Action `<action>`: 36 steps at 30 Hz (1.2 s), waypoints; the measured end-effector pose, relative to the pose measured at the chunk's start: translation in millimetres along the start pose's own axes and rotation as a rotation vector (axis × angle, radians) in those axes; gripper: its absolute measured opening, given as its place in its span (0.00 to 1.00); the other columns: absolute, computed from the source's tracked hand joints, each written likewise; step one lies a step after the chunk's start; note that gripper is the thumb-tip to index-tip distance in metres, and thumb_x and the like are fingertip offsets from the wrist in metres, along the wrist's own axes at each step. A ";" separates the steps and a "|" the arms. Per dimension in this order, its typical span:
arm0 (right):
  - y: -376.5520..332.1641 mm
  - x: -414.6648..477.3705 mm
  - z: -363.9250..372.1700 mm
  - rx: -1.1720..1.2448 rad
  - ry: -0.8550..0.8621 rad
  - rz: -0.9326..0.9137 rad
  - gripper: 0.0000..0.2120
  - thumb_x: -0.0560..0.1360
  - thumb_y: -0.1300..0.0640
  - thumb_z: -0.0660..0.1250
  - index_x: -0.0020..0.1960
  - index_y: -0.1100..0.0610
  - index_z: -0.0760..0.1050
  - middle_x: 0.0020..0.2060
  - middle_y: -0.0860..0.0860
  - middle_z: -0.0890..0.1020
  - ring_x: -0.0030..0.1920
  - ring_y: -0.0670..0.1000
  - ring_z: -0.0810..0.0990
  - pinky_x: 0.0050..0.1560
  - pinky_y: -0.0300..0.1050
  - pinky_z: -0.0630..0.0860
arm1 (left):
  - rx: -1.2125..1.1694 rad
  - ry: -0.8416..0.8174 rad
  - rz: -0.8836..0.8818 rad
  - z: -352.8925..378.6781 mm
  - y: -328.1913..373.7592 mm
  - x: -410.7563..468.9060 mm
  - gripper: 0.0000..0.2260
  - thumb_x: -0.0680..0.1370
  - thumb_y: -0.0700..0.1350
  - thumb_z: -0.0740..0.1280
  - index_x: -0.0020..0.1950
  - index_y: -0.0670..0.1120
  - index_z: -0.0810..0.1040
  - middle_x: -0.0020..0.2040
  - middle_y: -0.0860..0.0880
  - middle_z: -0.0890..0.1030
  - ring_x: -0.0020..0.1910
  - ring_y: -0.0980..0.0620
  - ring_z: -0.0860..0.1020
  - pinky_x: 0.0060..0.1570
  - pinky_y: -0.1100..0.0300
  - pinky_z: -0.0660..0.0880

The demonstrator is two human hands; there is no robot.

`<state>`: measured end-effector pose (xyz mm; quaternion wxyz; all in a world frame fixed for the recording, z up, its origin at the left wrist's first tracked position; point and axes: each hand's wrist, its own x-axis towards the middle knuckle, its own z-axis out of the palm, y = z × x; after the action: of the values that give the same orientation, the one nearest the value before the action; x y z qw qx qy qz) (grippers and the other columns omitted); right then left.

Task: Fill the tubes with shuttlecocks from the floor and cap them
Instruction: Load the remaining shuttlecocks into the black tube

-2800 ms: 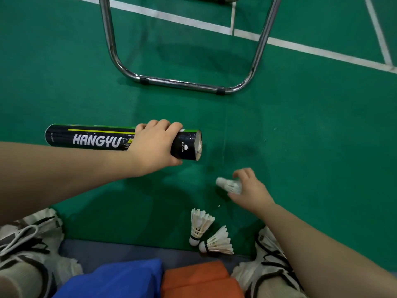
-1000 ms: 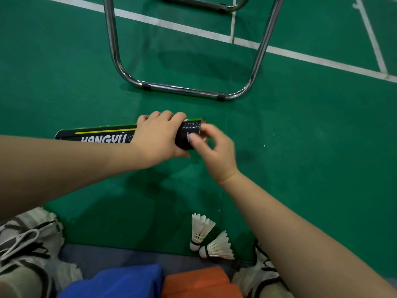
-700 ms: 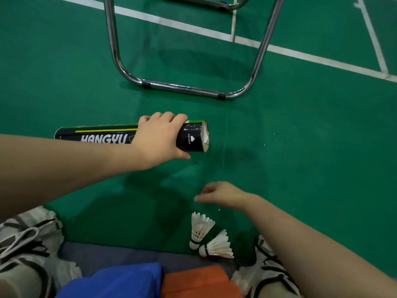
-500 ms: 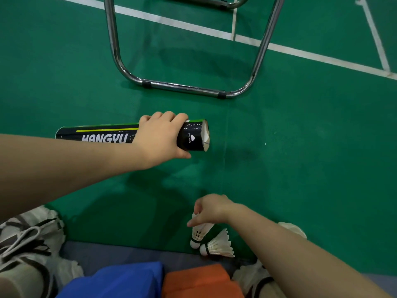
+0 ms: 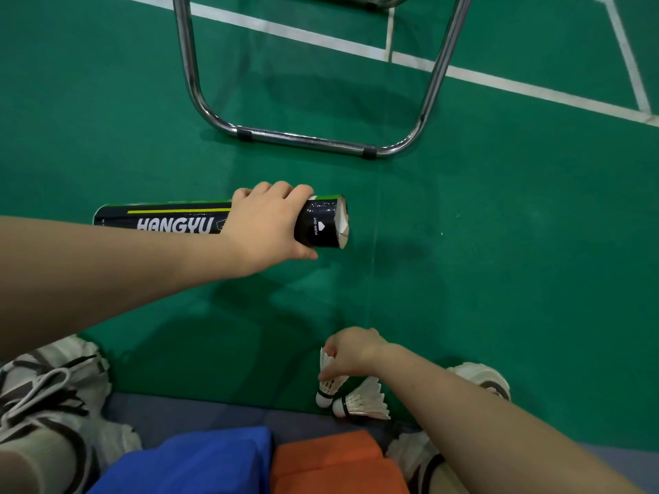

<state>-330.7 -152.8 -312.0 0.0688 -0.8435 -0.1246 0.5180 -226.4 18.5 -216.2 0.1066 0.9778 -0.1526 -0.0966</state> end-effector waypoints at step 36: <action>-11.0 -48.9 -144.8 1.085 0.308 -0.329 0.28 0.70 0.32 0.56 0.58 0.50 0.76 0.52 0.46 0.80 0.53 0.44 0.76 0.57 0.44 0.66 | -0.041 -0.015 -0.056 -4.2 -0.1 6.3 0.37 0.61 0.61 0.74 0.64 0.51 0.65 0.58 0.48 0.73 0.58 0.44 0.70 0.55 0.48 0.66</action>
<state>-224.3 -154.2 -201.7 0.5875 -0.7228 0.0403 0.3615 -219.6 17.4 -213.2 0.1229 0.9785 -0.1241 -0.1098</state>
